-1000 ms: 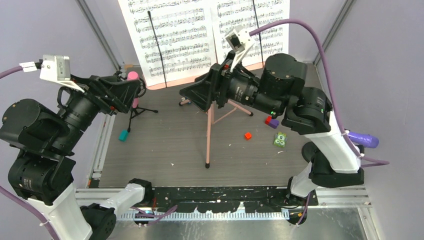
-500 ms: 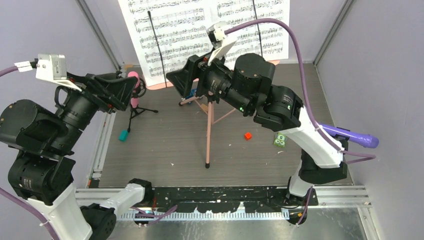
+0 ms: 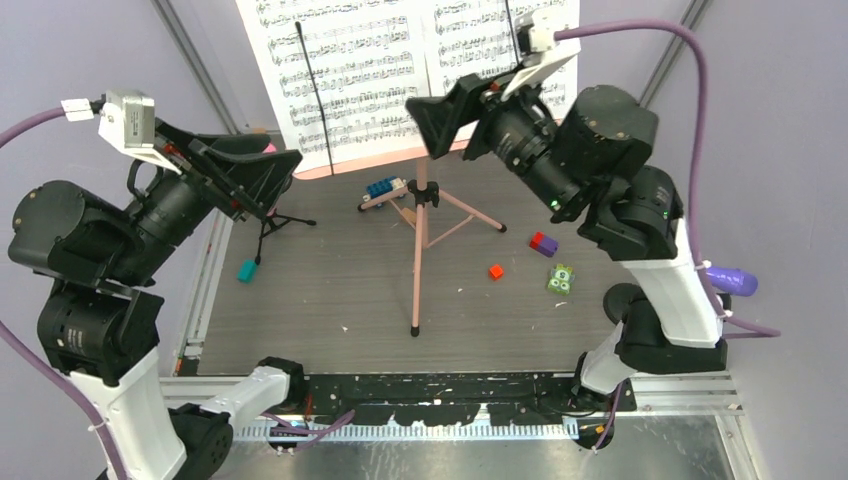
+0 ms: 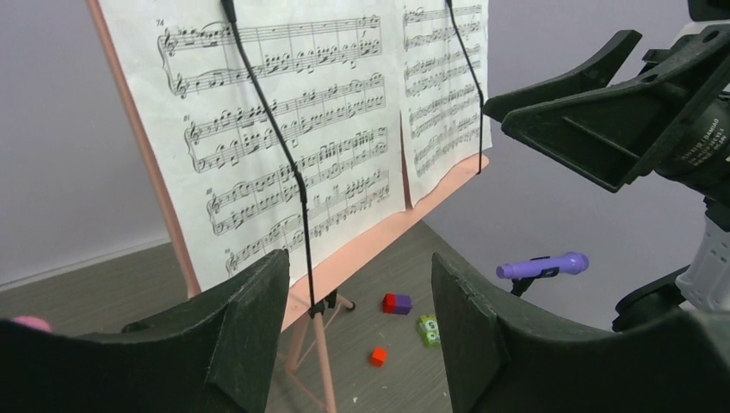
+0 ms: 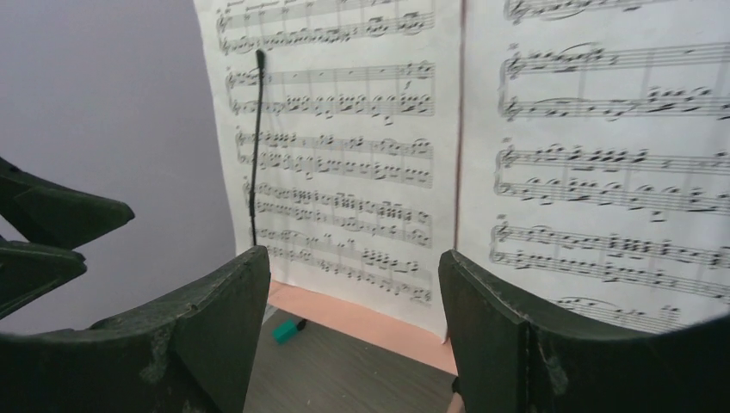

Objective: Pack up the instrument practice props

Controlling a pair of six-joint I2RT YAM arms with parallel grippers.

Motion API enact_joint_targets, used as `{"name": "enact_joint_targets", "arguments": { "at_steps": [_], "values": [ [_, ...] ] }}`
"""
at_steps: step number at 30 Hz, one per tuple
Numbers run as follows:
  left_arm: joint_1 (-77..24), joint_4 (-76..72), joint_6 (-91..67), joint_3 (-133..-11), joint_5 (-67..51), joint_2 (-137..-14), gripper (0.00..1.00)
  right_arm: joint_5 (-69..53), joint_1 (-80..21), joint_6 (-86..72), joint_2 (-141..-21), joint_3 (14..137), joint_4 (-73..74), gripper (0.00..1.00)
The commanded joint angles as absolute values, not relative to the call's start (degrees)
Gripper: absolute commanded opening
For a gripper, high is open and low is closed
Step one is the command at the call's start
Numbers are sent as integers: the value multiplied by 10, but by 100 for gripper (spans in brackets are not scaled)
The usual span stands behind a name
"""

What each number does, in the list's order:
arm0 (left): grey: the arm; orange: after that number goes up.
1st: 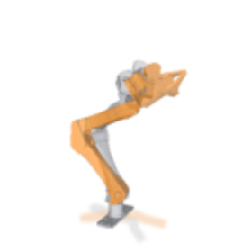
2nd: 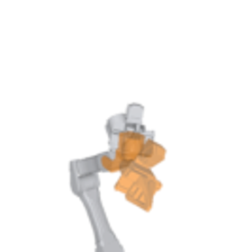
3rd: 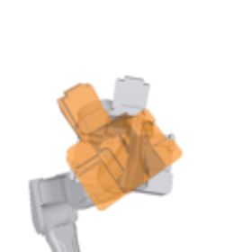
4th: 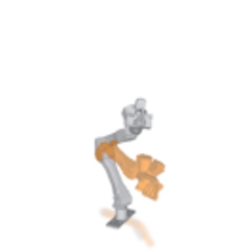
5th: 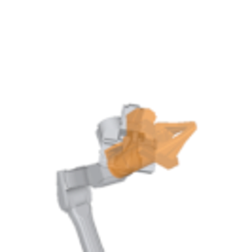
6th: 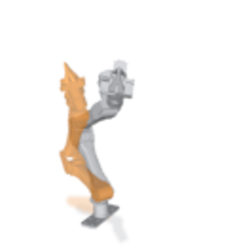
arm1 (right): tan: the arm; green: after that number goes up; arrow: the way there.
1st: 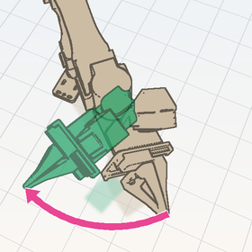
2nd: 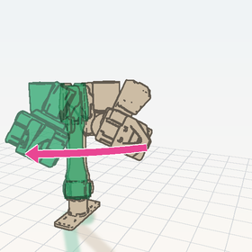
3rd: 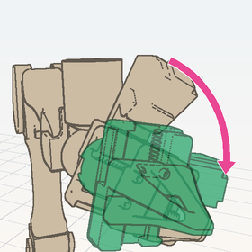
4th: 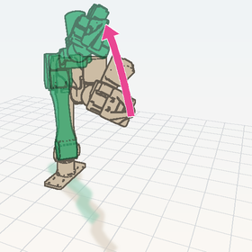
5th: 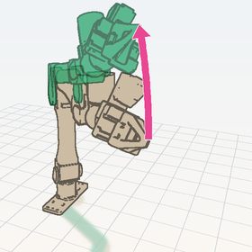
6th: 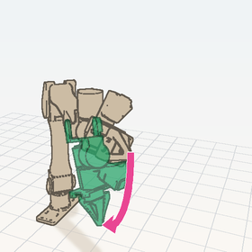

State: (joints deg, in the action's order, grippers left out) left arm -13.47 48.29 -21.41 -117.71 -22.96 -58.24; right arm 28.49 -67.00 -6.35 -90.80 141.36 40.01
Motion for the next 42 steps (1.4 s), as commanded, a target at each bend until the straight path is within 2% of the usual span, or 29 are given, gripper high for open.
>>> {"name": "enact_joint_targets", "arguments": {
  "at_steps": [1, 4, 11, 15, 20, 25, 34, 42],
  "values": [
    [-133, 405, -249, -1178, -280, -602, 62, 257, -629, -52, -900, 1463, 417, 76],
    [-133, 388, -264, -1179, -285, -616, 61, 205, -590, -77, -925, 1513, 469, 76],
    [-133, 386, -276, -1187, -294, -631, 61, -18, -464, -149, -916, 1476, 461, 75],
    [-133, 387, -278, -1186, -303, -638, 61, -74, -444, -159, -915, 1466, 441, 75],
    [-133, 378, -286, -1178, -301, -643, 61, -81, -438, -167, -919, 1459, 429, 71],
    [-133, 378, -310, -1176, -264, -653, 50, -70, -437, -169, -910, 1428, 412, 69],
    [-133, 377, -340, -1175, -223, -668, 50, -65, -438, -170, -889, 1392, 396, 69],
    [-133, 366, -358, -1181, -247, -689, 49, -66, -437, -170, -884, 1387, 395, 69]
  ]
}}
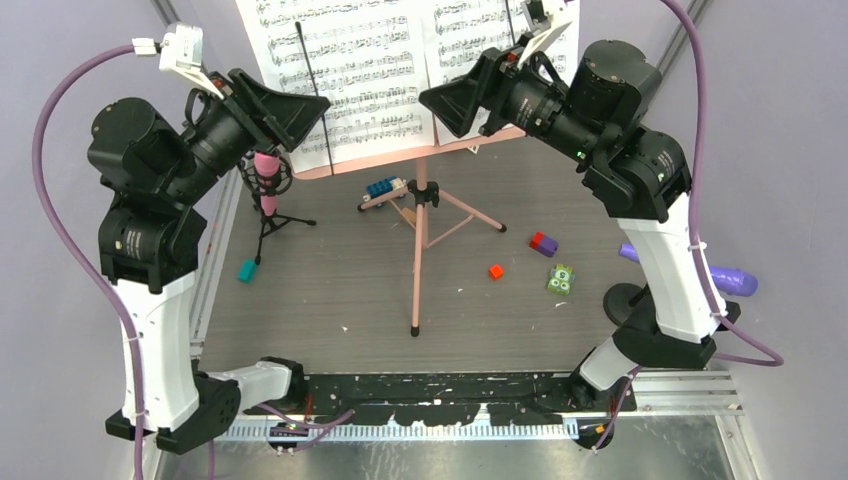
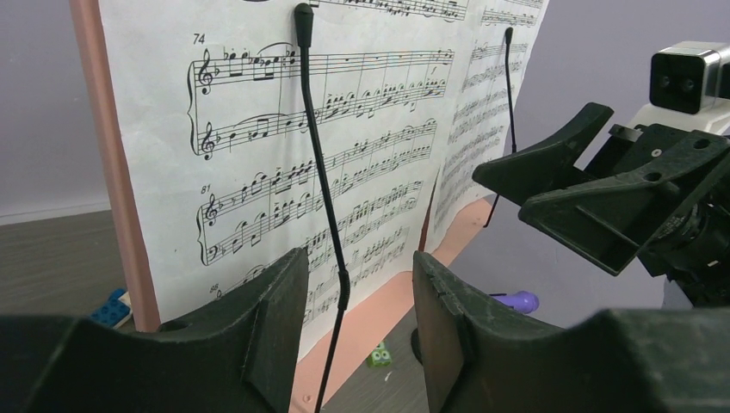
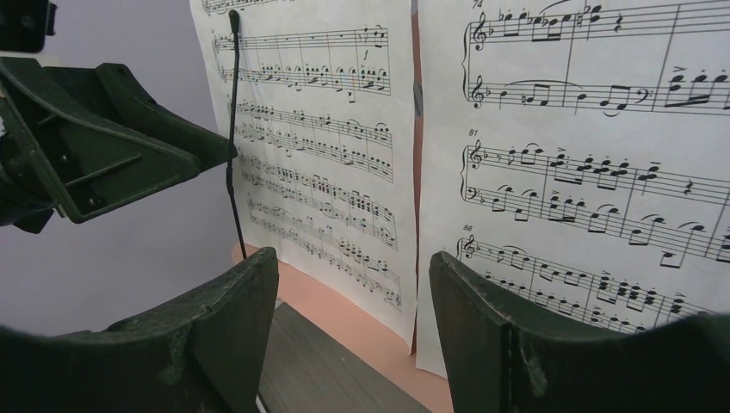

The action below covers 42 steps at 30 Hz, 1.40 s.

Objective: Pack up the instrument practice props

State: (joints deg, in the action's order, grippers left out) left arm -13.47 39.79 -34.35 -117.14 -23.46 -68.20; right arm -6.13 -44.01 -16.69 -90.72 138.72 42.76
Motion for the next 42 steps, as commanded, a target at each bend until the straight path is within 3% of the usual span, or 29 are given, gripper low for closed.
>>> {"name": "enact_joint_targets", "arguments": {
  "at_steps": [1, 8, 16, 25, 42],
  "values": [
    [-133, 367, -358, -1185, -247, -691, 49, -67, -437, -172, -882, 1385, 393, 69],
    [-133, 366, -363, -1196, -257, -709, 46, -64, -437, -177, -877, 1380, 391, 66],
    [-133, 340, -375, -1191, -274, -710, 33, -62, -437, -171, -872, 1372, 390, 65],
    [-133, 319, -374, -1171, -283, -697, 0, -54, -437, -190, -886, 1369, 377, 61],
    [-133, 310, -372, -1160, -291, -695, 0, -17, -438, -215, -908, 1349, 338, 61]
  ]
}}
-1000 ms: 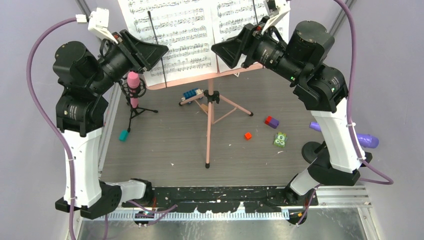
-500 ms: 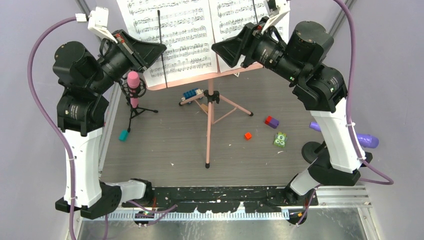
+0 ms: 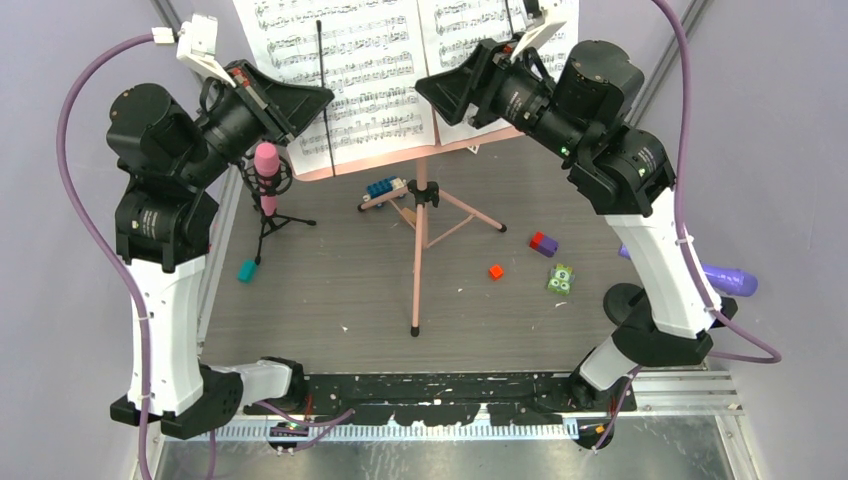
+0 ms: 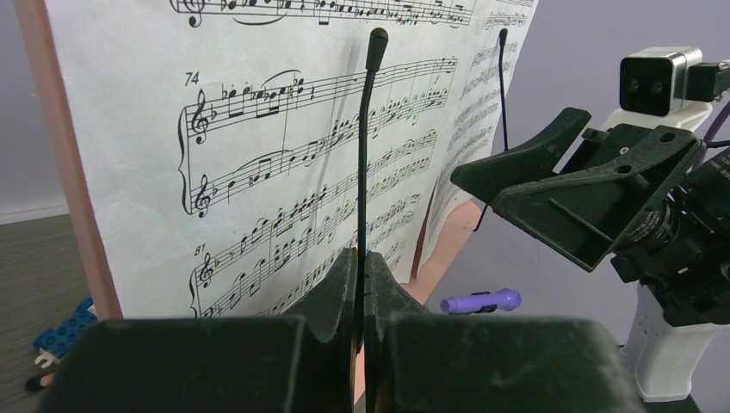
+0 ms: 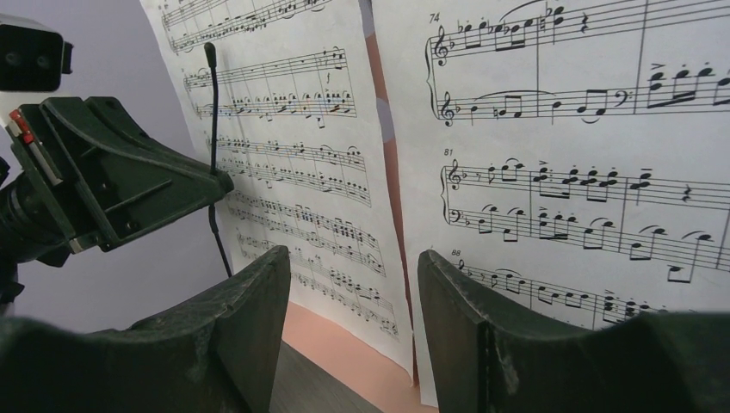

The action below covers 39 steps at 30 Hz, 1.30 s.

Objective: Pack up the instrument practice props

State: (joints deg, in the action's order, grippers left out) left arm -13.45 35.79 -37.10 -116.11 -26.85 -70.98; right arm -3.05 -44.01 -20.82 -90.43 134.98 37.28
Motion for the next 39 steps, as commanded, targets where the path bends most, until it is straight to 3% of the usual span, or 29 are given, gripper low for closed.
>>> {"name": "enact_joint_targets", "arguments": {
  "at_steps": [1, 21, 39],
  "values": [
    [-133, 310, -373, -1159, -291, -694, 0, -16, -437, -215, -909, 1347, 336, 61],
    [-133, 309, -370, -1161, -294, -695, 0, -41, -437, -212, -924, 1339, 324, 61],
    [-133, 309, -367, -1159, -294, -695, 0, -64, -438, -215, -933, 1340, 321, 51]
  ]
}}
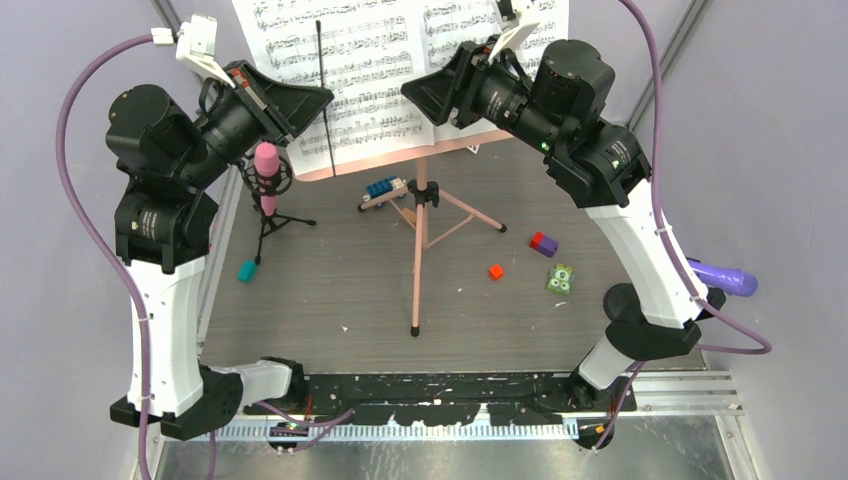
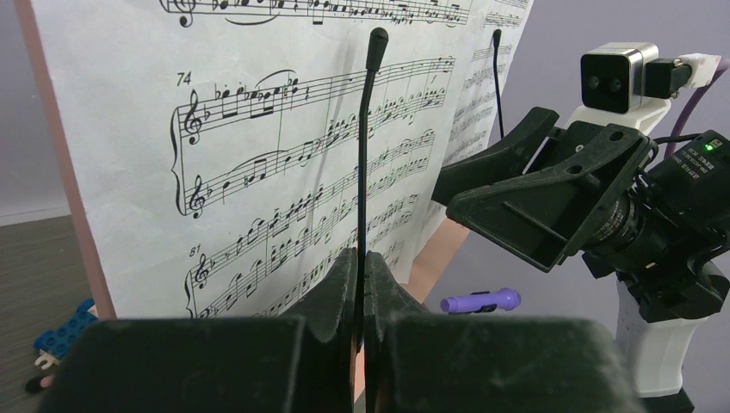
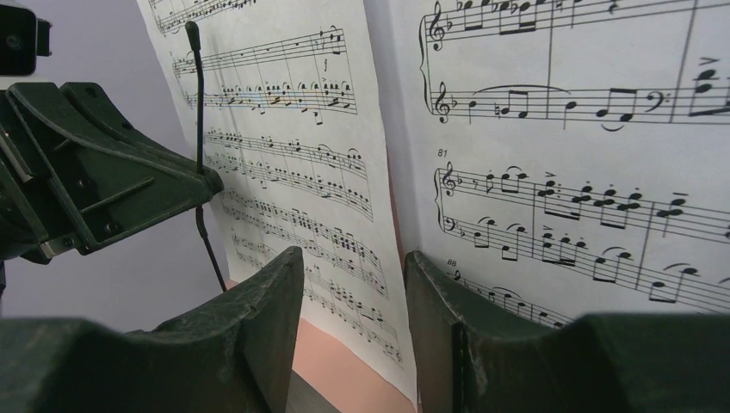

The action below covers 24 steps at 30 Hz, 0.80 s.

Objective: Pack up the instrument practice props

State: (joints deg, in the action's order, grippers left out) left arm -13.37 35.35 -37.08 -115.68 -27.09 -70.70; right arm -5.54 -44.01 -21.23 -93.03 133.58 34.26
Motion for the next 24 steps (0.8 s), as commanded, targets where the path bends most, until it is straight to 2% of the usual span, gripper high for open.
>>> {"name": "enact_joint_targets", "arguments": {
  "at_steps": [1, 15, 24],
  "values": [
    [-133, 310, -367, -1159, -294, -695, 0, -65, -437, -216, -934, 1340, 321, 50],
    [-133, 307, -366, -1153, -293, -695, 0, -85, -438, -212, -932, 1337, 320, 41],
    [-133, 304, -366, -1147, -293, -693, 0, -85, -437, -208, -933, 1339, 322, 24]
  ]
}}
